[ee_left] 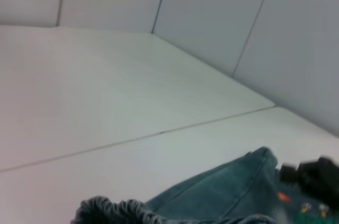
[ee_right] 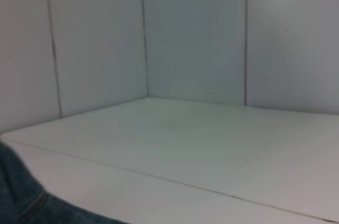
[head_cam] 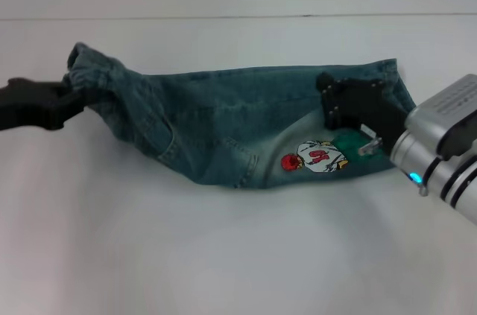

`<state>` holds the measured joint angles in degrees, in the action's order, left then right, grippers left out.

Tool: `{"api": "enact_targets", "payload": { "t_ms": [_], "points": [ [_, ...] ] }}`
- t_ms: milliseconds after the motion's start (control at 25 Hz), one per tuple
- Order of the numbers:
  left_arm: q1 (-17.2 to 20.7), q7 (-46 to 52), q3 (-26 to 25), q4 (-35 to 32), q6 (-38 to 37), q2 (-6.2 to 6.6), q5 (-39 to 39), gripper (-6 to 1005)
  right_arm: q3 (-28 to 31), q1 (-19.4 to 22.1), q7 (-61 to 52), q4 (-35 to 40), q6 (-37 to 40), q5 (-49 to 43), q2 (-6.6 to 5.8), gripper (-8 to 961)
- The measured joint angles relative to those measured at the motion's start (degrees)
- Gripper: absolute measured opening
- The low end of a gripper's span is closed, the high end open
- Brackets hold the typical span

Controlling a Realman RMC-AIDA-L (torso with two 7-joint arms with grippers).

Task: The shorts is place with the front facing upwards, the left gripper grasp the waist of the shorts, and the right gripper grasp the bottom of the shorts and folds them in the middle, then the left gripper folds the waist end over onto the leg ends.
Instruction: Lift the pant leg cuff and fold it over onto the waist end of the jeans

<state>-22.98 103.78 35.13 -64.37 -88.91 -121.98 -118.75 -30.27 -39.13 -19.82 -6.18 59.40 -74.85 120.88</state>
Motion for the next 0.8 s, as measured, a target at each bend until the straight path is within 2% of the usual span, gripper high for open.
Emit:
{"api": "enact_targets", "payload": {
  "t_ms": [320, 400, 480, 800],
  "points": [
    [-4.2, 8.4, 5.6, -6.9, -0.4, -1.72, 0.0, 55, 0.4, -2.6, 7.1, -4.3, -3.1, -1.7, 0.33, -2],
    [-6.8, 10.7, 7.5, -7.3, -0.4, -1.82, 0.1, 56, 0.4, -3.1, 8.3, -5.0, -4.1, -1.8, 0.41, -1],
    [-7.6, 11.4, 7.9, -7.4, -0.4, -1.82, 0.2, 57, 0.5, -3.6, 9.6, -5.6, -5.4, -1.8, 0.52, -1],
    [-16.0, 16.8, 9.2, -6.8, 0.6, -1.96, 0.6, 59, 0.6, -5.1, 10.8, -7.2, -7.7, -3.4, 0.66, -1]
  ]
}}
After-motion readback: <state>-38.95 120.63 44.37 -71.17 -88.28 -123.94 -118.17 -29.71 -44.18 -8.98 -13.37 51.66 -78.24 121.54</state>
